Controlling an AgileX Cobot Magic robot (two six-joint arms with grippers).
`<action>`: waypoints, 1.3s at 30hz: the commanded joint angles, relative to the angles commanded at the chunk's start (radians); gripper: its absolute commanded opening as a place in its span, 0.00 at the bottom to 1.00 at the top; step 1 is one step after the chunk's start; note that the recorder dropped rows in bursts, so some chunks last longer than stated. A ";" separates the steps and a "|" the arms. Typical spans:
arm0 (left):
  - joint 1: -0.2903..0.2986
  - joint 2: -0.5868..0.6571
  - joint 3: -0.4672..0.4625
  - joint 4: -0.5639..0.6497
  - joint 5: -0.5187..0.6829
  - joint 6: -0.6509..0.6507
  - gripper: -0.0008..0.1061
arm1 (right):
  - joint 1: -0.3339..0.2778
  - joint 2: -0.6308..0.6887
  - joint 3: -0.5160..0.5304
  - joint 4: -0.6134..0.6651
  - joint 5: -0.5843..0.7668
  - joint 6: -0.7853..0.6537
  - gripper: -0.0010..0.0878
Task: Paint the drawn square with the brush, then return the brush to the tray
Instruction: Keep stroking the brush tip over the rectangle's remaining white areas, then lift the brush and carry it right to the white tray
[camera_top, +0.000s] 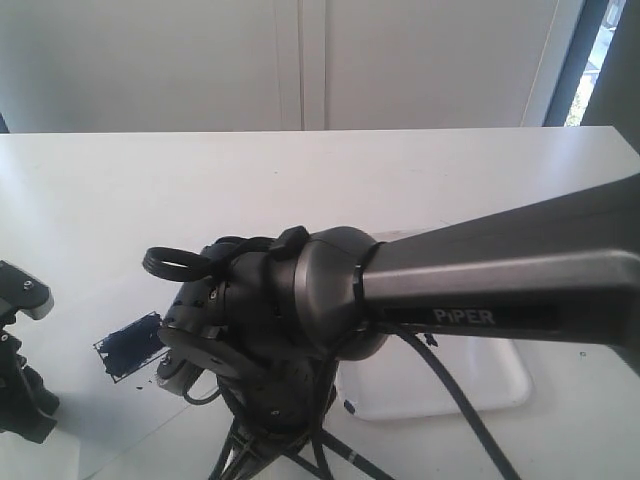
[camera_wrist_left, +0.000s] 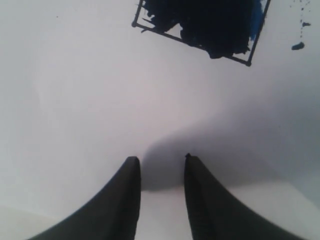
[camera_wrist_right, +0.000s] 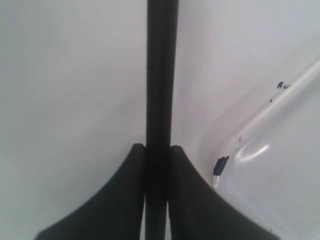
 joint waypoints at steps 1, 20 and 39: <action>0.000 0.000 0.000 0.000 0.000 0.000 0.35 | 0.000 0.000 0.000 0.007 0.000 -0.002 0.01; 0.000 0.000 0.000 0.000 -0.002 0.000 0.35 | 0.014 0.000 0.000 0.146 -0.019 -0.147 0.01; 0.000 0.000 0.000 -0.003 0.000 -0.002 0.35 | -0.022 -0.111 -0.077 -0.065 -0.034 -0.036 0.01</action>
